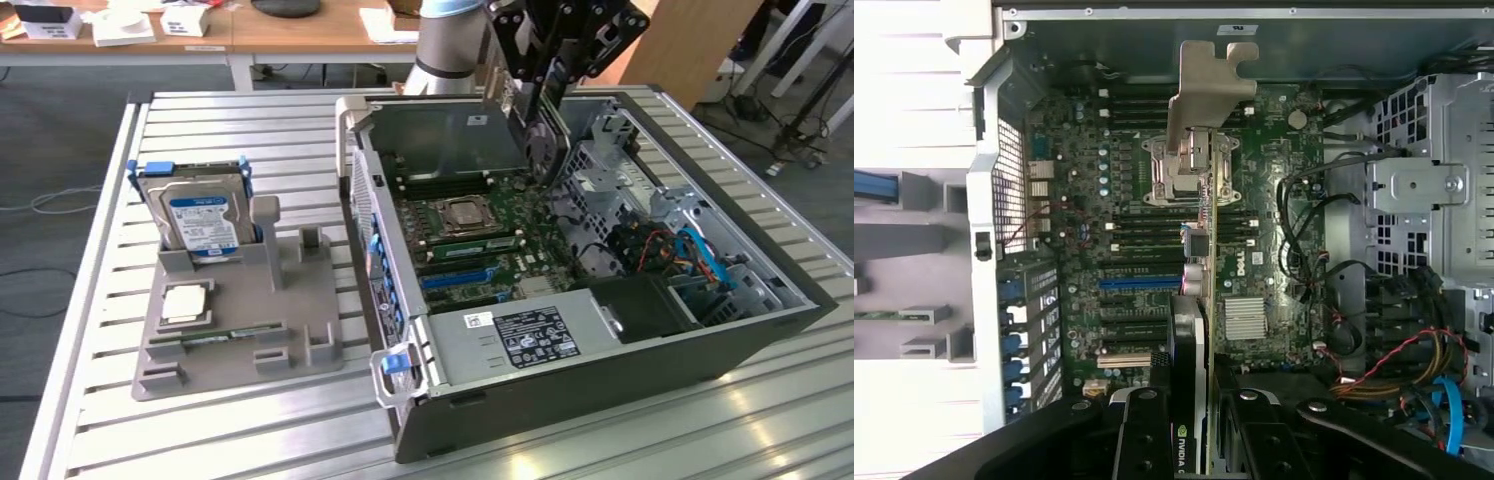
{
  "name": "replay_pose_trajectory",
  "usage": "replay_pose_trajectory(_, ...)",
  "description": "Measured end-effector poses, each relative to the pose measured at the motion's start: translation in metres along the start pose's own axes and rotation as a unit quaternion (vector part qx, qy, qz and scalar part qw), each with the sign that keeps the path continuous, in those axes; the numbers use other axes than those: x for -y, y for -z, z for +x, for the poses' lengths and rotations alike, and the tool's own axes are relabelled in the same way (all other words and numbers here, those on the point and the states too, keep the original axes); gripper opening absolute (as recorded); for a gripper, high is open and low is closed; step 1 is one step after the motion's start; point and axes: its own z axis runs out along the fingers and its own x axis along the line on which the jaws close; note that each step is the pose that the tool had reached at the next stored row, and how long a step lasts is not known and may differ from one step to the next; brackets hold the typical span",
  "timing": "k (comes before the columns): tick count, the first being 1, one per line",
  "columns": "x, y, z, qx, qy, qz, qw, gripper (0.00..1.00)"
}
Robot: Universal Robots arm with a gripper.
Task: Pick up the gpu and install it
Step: 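Pick up the gpu and move the gpu toward the slot, then insert the gpu into the slot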
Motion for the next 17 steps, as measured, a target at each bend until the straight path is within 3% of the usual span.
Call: replay_pose_trajectory(17,0.0000,-0.0007,-0.0007,-0.0001,0.003,-0.0001,1.0000,0.27)
